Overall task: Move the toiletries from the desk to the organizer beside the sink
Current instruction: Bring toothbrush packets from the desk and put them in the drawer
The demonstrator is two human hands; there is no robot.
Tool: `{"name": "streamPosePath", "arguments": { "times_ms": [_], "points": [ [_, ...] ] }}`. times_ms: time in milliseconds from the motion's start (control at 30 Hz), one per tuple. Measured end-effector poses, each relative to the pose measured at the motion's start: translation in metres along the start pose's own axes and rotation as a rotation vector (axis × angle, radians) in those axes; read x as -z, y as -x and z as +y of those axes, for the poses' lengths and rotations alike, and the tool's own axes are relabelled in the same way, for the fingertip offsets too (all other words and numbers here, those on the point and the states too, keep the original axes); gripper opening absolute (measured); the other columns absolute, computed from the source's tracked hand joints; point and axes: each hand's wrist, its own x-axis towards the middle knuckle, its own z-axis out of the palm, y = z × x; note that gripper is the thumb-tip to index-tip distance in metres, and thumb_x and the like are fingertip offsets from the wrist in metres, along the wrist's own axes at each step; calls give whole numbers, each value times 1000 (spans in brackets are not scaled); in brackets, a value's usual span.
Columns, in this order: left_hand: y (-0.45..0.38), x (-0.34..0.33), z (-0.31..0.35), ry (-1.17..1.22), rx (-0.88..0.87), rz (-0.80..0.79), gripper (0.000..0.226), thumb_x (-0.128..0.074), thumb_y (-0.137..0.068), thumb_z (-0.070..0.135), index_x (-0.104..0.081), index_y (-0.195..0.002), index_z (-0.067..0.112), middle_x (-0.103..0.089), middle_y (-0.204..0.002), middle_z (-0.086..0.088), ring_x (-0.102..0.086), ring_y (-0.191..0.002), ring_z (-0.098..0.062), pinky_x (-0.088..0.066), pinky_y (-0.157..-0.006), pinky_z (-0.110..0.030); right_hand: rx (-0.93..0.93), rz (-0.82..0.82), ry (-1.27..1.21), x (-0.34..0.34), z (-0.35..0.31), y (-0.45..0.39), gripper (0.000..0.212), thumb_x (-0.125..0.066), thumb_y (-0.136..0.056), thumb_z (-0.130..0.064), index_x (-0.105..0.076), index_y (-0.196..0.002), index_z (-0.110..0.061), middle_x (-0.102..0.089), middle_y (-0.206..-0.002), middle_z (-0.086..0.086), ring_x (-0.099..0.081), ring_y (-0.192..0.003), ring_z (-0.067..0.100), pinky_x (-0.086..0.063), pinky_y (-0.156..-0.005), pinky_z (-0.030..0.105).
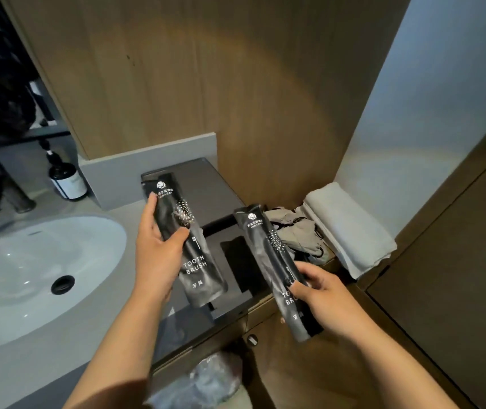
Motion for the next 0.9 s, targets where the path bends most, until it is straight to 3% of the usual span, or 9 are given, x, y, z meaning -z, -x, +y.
{"name": "streamPosePath", "arguments": {
  "times_ms": [133, 167, 233, 300, 433, 567, 633, 800, 900],
  "points": [
    [-6, 3, -17, 6, 118, 145, 78, -58, -88, -4, -21, -150, 24, -71, -104, 10, -68, -97, -12, -51, -92, -37, -107, -87, -20, 2, 1, -31, 26, -53, -93, -5, -70, -102, -22, -73, -99, -4, -67, -94, 11, -49, -78, 21],
    [-7, 3, -23, 12, 153, 181, 77, -60, -86, 0, -22, -150, 20, -70, -110, 4, -66, -102, -18, -49, -97, -43, -129, -105, -31, 3, 2, -40, 25, -52, -93, -5, -71, -101, -18, -73, -97, -1, -68, -94, 15, -50, -84, 27],
    [-5, 1, -31, 26, 180, 234, 67, -63, -83, 5, -36, -143, 15, -65, -124, -7, -63, -112, -27, -45, -102, -50, -174, -158, -61, 4, 4, -59, 23, -51, -93, -3, -71, -97, -13, -74, -92, 3, -68, -92, 21, -49, -92, 37],
    [6, -2, -34, 58, 184, 285, 49, -59, -86, 0, -50, -132, 13, -68, -119, -10, -66, -107, -28, -47, -99, -48, -223, -225, -66, 1, 8, -75, 24, -50, -93, -2, -71, -98, -11, -74, -93, 6, -68, -92, 24, -49, -92, 39],
    [28, -7, -36, 107, 201, 414, 23, -57, -90, 1, -61, -108, 15, -71, -102, -17, -69, -80, -22, -55, -83, -41, -292, -367, -117, -10, 14, -102, 26, -47, -92, 2, -72, -98, -7, -73, -86, 14, -67, -76, 27, -54, -80, 42],
    [51, -10, -39, 109, 221, 487, 21, -56, -91, 3, -58, -112, 7, -71, -86, -8, -68, -57, -7, -51, -48, -19, -323, -391, -100, -25, 15, -121, 25, -46, -92, 3, -70, -99, -4, -71, -85, 17, -65, -78, 29, -54, -82, 46],
    [61, -12, -41, 146, 227, 494, 21, -55, -92, 1, -56, -113, 3, -69, -84, -10, -66, -52, -8, -48, -42, -18, -318, -388, -91, -37, 14, -128, 24, -48, -91, 1, -69, -100, -5, -70, -91, 21, -63, -82, 31, -51, -81, 46],
    [70, -13, -44, 181, 256, 507, 21, -55, -92, 1, -56, -113, 4, -70, -82, -13, -68, -55, -15, -51, -46, -23, -299, -344, -103, -64, 12, -145, 22, -50, -91, 3, -66, -105, -4, -70, -100, 13, -65, -93, 27, -51, -83, 34],
    [70, -9, -46, 156, 250, 492, 21, -58, -92, 4, -59, -112, 9, -74, -88, -14, -70, -70, -23, -56, -63, -36, -316, -324, -128, -77, 10, -150, 27, -48, -91, 5, -64, -108, -9, -68, -101, 9, -62, -93, 21, -47, -81, 29]
  ]
}}
